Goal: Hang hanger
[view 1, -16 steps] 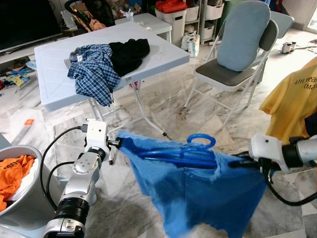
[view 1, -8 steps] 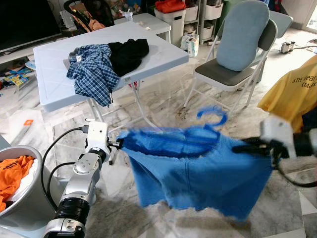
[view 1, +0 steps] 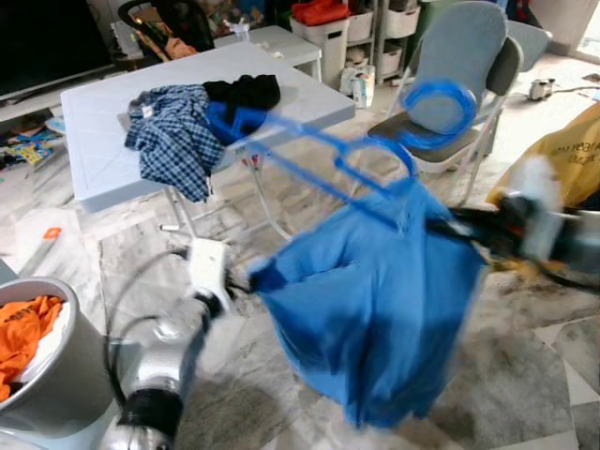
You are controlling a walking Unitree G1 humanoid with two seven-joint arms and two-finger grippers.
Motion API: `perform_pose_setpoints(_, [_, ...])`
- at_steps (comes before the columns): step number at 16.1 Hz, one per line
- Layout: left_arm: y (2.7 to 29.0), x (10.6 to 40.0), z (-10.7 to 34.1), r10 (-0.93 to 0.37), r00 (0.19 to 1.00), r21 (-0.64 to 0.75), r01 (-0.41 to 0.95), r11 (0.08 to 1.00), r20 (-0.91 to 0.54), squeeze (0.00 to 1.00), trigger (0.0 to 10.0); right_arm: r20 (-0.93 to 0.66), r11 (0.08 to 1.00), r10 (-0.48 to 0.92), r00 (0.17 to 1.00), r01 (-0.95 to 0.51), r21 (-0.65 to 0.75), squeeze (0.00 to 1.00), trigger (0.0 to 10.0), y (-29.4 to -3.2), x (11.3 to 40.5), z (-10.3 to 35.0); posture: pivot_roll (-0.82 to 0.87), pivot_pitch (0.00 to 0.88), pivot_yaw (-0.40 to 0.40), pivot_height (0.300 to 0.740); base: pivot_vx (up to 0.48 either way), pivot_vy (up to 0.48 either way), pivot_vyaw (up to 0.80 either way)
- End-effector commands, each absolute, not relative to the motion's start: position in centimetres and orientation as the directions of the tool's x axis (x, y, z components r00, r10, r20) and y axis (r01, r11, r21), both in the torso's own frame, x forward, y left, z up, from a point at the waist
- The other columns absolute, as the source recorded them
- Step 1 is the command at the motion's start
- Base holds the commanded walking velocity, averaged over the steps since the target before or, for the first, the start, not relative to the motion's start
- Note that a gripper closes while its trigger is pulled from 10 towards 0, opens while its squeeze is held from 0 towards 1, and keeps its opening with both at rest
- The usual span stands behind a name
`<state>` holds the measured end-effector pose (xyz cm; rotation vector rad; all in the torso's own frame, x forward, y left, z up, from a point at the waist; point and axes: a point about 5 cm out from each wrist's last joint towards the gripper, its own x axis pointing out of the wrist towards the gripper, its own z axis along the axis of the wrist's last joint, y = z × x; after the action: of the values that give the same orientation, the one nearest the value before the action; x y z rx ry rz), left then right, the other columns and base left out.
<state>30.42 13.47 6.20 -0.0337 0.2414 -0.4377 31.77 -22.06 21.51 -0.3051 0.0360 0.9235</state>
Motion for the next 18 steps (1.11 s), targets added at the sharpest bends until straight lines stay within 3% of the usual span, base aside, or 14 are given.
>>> perform_pose_setpoints(1, [12.8, 30.0, 6.8, -0.504, 0.836, -0.040, 0.509, 0.860, -0.217, 1.00, 10.0, -0.160, 0.667, 0.681, 0.715, -0.695, -0.268, 0.00, 10.0, -21.3, 32.9, 20.6, -0.17, 0.000, 0.081, 0.740, 0.000, 0.000, 0.00])
perform_pose_setpoints(2, [12.1, 29.5, 6.9, -0.557, 0.801, -0.017, 0.568, 0.823, -0.221, 1.00, 10.0, -0.152, 0.732, 0.624, 0.766, -0.642, -0.228, 0.00, 10.0, -20.0, 33.4, 19.1, -0.16, 0.000, 0.079, 0.740, 0.000, 0.000, 0.00])
perform_pose_setpoints(4, [11.4, 28.6, 7.0, -0.652, 0.716, -0.008, 0.671, 0.741, -0.250, 1.00, 10.0, -0.216, 0.745, 0.594, 0.775, -0.632, -0.215, 0.00, 10.0, -18.2, 33.3, 16.5, -0.14, 0.000, 0.072, 0.740, 0.000, 0.000, 0.00])
perform_pose_setpoints(6, [11.1, 26.9, 7.2, -0.749, 0.588, 0.029, 0.792, 0.610, -0.305, 1.00, 10.0, -0.347, 0.613, 0.607, 0.715, -0.699, -0.367, 0.00, 10.0, -17.2, 32.3, 13.2, -0.13, 0.000, 0.069, 0.740, 0.000, 0.000, 0.00])
perform_pose_setpoints(8, [11.3, 26.5, 7.4, -0.762, 0.564, 0.036, 0.811, 0.585, -0.319, 1.00, 10.0, -0.379, 0.575, 0.620, 0.687, -0.726, -0.376, 0.00, 10.0, -17.4, 32.1, 12.7, -0.13, 0.000, 0.069, 0.740, 0.000, 0.000, 0.00])
perform_pose_setpoints(10, [11.9, 26.2, 8.3, -0.783, 0.541, 0.100, 0.836, 0.539, -0.306, 1.00, 10.0, -0.593, 0.271, 0.644, 0.483, -0.869, -0.413, 0.00, 10.0, -20.5, 30.4, 12.1, -0.12, 0.000, 0.065, 0.740, 0.000, 0.000, 0.00])
perform_pose_setpoints(11, [11.9, 25.9, 8.5, -0.802, 0.514, 0.107, 0.855, 0.507, -0.306, 1.00, 10.0, -0.652, 0.207, 0.623, 0.433, -0.894, -0.397, 0.00, 10.0, -21.8, 30.0, 12.0, -0.13, 0.000, 0.066, 0.740, 0.000, 0.000, 0.00])
perform_pose_setpoints(12, [11.9, 25.7, 8.7, -0.812, 0.493, 0.110, 0.868, 0.485, -0.312, 1.00, 10.0, -0.689, 0.177, 0.604, 0.399, -0.911, -0.373, 0.00, 10.0, -22.7, 29.9, 12.0, -0.13, 0.000, 0.068, 0.740, 0.000, 0.000, 0.00])
perform_pose_setpoints(14, [12.3, 26.4, 9.2, -0.792, 0.530, 0.180, 0.848, 0.499, -0.304, 1.00, 10.0, -0.734, 0.108, 0.599, 0.320, -0.941, -0.322, 0.00, 10.0, -23.9, 29.5, 12.5, -0.13, 0.000, 0.070, 0.740, 0.000, 0.000, 0.00])
perform_pose_setpoints(17, [12.3, 26.9, 9.7, -0.801, 0.530, 0.178, 0.848, 0.500, -0.277, 1.00, 10.0, -0.732, 0.075, 0.622, 0.278, -0.952, -0.297, 0.00, 10.0, -24.0, 29.7, 13.4, -0.13, 0.000, 0.071, 0.740, 0.000, 0.000, 0.00])
perform_pose_setpoints(18, [12.3, 26.9, 9.6, -0.809, 0.516, 0.189, 0.856, 0.481, -0.280, 0.00, 10.0, -0.723, 0.052, 0.645, 0.248, -0.958, -0.282, 0.00, 10.0, -23.7, 29.6, 13.6, -0.13, 0.000, 0.069, 0.740, 0.000, 0.000, 0.00])
